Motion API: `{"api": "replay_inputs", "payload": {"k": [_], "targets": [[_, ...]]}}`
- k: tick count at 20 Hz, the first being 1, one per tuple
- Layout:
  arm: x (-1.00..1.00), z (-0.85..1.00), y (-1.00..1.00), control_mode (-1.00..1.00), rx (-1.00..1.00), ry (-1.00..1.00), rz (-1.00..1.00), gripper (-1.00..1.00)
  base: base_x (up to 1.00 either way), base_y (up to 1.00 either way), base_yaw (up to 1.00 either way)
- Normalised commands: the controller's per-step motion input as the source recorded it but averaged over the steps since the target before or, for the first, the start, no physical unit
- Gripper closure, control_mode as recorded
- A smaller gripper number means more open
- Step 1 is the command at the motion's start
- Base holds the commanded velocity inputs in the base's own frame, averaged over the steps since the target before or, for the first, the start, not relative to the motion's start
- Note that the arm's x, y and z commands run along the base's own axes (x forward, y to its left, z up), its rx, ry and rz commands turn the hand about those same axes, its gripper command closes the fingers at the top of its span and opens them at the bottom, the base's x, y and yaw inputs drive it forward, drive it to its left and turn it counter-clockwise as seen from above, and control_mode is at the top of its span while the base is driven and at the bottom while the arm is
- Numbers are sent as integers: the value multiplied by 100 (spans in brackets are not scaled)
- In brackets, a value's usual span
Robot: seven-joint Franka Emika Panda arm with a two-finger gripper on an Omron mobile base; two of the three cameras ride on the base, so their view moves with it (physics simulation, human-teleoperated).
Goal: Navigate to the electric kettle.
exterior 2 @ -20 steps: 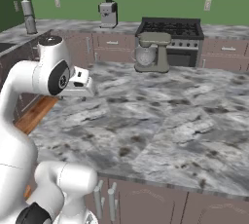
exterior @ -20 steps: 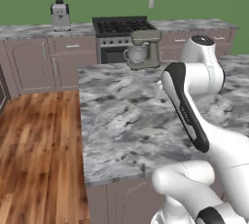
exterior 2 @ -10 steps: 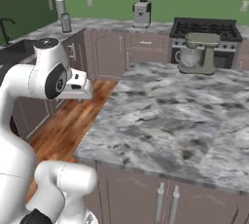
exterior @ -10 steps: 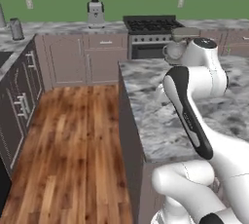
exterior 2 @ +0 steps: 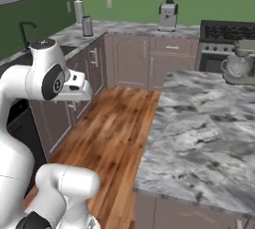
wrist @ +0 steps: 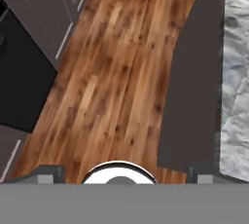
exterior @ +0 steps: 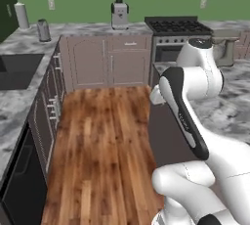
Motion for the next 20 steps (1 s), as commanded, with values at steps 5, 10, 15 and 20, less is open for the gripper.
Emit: {"api": "replay_inputs", "payload": {"k": [5, 10, 15, 20], "targets": [[0, 0, 0, 100, 0, 0, 0, -100, 100, 91, -1], [0, 0, 0, 100, 0, 0, 0, -100, 38, 99, 13], [0, 0, 0, 100, 0, 0, 0, -100, 100, 97, 1], [0, 0, 0, 100, 0, 0, 0, -100, 100, 93, -6]]}}
